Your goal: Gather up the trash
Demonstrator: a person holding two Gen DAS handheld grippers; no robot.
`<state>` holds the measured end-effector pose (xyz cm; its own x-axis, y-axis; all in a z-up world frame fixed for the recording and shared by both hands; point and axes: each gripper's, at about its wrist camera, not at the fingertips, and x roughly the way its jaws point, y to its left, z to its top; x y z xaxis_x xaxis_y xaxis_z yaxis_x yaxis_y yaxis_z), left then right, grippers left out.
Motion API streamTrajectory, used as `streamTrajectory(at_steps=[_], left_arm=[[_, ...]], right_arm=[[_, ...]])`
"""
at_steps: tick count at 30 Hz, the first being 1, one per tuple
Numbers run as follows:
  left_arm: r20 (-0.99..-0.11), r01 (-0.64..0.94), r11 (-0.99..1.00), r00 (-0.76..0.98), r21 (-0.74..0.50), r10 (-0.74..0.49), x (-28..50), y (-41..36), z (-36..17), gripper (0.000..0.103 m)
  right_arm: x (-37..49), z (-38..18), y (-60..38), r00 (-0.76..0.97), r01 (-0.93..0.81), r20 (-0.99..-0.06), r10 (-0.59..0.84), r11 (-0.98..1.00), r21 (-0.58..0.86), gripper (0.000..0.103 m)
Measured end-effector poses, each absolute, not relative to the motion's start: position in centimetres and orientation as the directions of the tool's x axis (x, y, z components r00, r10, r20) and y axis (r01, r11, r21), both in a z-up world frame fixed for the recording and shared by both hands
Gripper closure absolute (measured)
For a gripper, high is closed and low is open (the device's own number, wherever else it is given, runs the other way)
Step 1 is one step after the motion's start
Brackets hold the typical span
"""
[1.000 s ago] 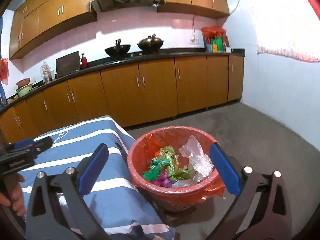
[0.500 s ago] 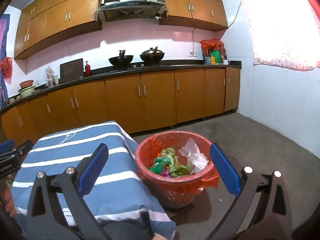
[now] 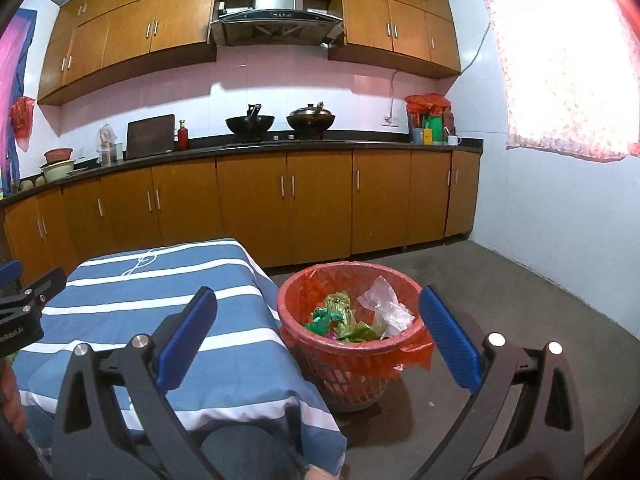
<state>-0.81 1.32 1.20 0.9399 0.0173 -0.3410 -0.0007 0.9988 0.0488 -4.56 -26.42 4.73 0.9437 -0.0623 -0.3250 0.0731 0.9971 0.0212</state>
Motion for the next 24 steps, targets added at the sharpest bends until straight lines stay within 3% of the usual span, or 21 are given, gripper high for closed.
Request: streamTrajectory(at_steps=[24], left_arm=[[-0.348, 0.005, 0.999, 0.937, 0.051, 0.013, -1.34, 1.43, 0.16, 0.002]], right_arm=[[-4.97, 3.84, -26.46, 0.942, 0.110, -0.320, -0.098, 0.994, 0.021, 0.004]])
